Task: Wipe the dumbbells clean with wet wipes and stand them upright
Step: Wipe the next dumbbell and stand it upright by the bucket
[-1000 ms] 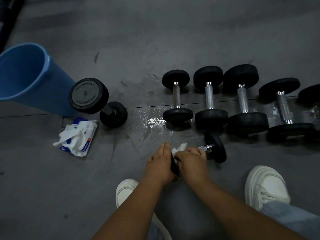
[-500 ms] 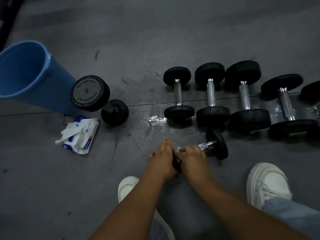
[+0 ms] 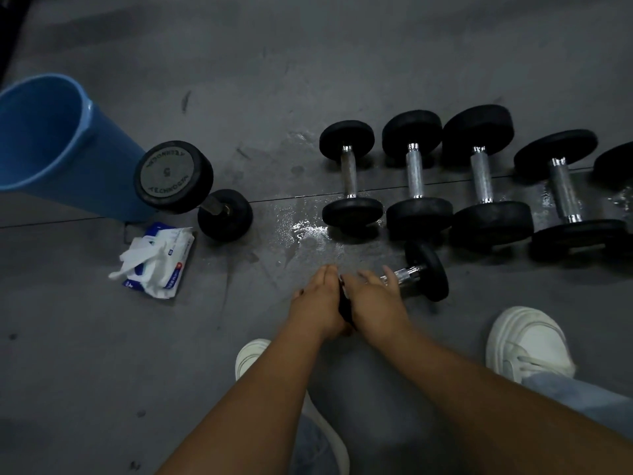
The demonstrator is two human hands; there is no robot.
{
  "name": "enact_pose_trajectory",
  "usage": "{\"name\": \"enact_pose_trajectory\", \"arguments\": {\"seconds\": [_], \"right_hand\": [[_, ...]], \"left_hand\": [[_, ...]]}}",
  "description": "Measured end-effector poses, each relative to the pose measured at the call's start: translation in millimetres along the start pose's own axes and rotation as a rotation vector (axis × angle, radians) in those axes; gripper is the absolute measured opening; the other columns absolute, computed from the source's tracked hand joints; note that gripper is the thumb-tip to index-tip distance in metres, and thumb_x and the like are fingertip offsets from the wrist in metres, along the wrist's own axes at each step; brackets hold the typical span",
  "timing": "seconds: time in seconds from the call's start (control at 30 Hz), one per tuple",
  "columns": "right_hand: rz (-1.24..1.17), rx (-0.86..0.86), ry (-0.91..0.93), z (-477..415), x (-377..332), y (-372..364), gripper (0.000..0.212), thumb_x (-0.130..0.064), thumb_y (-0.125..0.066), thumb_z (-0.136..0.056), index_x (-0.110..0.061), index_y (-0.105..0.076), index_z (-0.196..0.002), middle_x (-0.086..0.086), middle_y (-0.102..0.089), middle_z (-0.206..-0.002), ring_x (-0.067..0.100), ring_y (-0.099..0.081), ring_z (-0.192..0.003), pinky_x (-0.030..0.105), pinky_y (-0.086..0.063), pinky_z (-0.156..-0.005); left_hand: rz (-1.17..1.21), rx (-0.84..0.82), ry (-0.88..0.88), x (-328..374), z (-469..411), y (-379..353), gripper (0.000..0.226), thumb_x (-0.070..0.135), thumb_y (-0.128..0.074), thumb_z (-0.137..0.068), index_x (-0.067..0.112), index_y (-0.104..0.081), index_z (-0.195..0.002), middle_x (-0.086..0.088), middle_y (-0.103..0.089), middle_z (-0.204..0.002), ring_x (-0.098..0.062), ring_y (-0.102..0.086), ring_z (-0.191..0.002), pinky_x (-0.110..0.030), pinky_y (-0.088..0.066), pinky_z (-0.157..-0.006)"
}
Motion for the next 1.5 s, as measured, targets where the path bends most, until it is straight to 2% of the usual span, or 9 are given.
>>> {"name": "enact_pose_trajectory", "arguments": {"seconds": [0.43, 0.6, 0.77, 0.93, 1.03, 1.17, 1.23, 1.4, 1.5], "right_hand": [[-0.021, 0.080, -0.021, 28.9, -2.8, -0.5, 0.053, -0.030, -0.052, -0.091, -0.027, -0.038, -0.142, -0.004, -0.053, -0.138, 0.013, -0.029, -0.141, 0.042, 0.003, -0.115], [0.051, 0.037, -0.004, 10.5, -5.5, 5.4, 0.051, -0.034, -0.056, -0.088, -0.030, -0.041, -0.136, -0.011, -0.056, -0.133, 0.015, -0.029, -0.141, 0.041, 0.010, -0.110], [0.021, 0.119, -0.007, 27.5, -1.4, -5.0, 0.053, -0.029, -0.064, -0.082, -0.026, -0.051, -0.133, -0.006, -0.064, -0.124, 0.019, -0.043, -0.134, 0.042, 0.001, -0.110], [0.045, 0.083, -0.018, 11.7, -2.6, -5.4, 0.045, -0.033, -0.057, -0.086, -0.031, -0.050, -0.130, -0.009, -0.063, -0.121, 0.016, -0.042, -0.132, 0.043, -0.001, -0.111], [-0.281, 0.239, -0.216, 53.3, -2.9, -19.8, 0.031, -0.029, -0.047, -0.090, -0.026, -0.065, -0.114, -0.003, -0.070, -0.099, 0.016, -0.060, -0.098, 0.032, -0.033, -0.094], [-1.455, 0.096, -0.980, 45.1, -6.0, -24.6, 0.018, 0.001, -0.045, -0.094, -0.008, -0.059, -0.087, 0.012, -0.063, -0.081, 0.015, -0.055, -0.061, 0.022, -0.044, -0.055], [-1.844, 0.015, -1.076, 19.0, -11.1, -22.3, 0.028, 0.006, -0.038, -0.094, -0.008, -0.052, -0.074, 0.010, -0.063, -0.060, 0.017, -0.059, -0.049, 0.023, -0.047, -0.047], [-2.030, 0.032, -1.085, 27.1, -26.1, -12.4, 0.034, 0.007, -0.036, -0.094, -0.004, -0.053, -0.067, 0.007, -0.059, -0.044, 0.015, -0.056, -0.034, 0.017, -0.044, -0.036], [-2.003, 0.025, -1.096, 17.0, -23.0, -15.6, 0.033, 0.007, -0.035, -0.092, -0.007, -0.050, -0.067, 0.005, -0.059, -0.045, 0.014, -0.056, -0.036, 0.022, -0.046, -0.045]], "left_hand": [[0.018, -0.014, -0.003, -0.1, -2.8, 3.5, 0.120, 0.032, -0.085, -0.067, 0.016, -0.005, -0.156, 0.000, -0.009, -0.164, -0.021, -0.024, -0.147, -0.042, -0.025, -0.116], [0.013, -0.008, 0.010, -0.6, -1.5, 0.2, 0.122, 0.031, -0.086, -0.065, 0.018, -0.005, -0.155, 0.000, -0.009, -0.164, -0.022, -0.024, -0.147, -0.044, -0.026, -0.115], [0.000, -0.011, 0.004, -1.1, -2.8, 1.1, 0.123, 0.033, -0.086, -0.066, 0.017, -0.003, -0.156, -0.001, -0.006, -0.165, -0.022, -0.023, -0.148, -0.044, -0.024, -0.116], [0.017, 0.004, 0.003, 0.1, 0.9, -1.4, 0.122, 0.035, -0.085, -0.068, 0.018, -0.002, -0.156, -0.001, -0.004, -0.165, -0.022, -0.021, -0.149, -0.043, -0.022, -0.116], [0.019, 0.004, 0.005, -0.8, -2.7, 2.8, 0.124, 0.037, -0.086, -0.066, 0.019, -0.003, -0.156, 0.000, -0.006, -0.165, -0.022, -0.020, -0.149, -0.042, -0.023, -0.117], [0.004, -0.001, 0.014, -0.8, -1.1, 0.4, 0.129, 0.037, -0.088, -0.064, 0.020, -0.001, -0.157, 0.000, -0.003, -0.165, -0.023, -0.020, -0.149, -0.043, -0.023, -0.118], [0.013, 0.020, 0.003, 0.7, 2.6, -2.9, 0.125, 0.037, -0.085, -0.067, 0.020, 0.000, -0.156, 0.000, 0.000, -0.166, -0.024, -0.019, -0.149, -0.042, -0.021, -0.118], [0.036, 0.035, 0.000, 0.7, 1.9, -1.2, 0.123, 0.039, -0.084, -0.068, 0.019, -0.001, -0.156, -0.002, -0.002, -0.165, -0.023, -0.016, -0.150, -0.043, -0.020, -0.119], [0.031, 0.035, 0.006, 2.0, 4.8, -6.9, 0.122, 0.037, -0.083, -0.069, 0.019, 0.001, -0.156, -0.002, 0.001, -0.165, -0.023, -0.015, -0.150, -0.043, -0.018, -0.119]]}}
Point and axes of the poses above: each hand's wrist, its own z-axis away from the middle knuckle, its own y-axis out of the back of the hand, x = y × z, the point moved 1 cm from there along -z, towards the middle knuckle
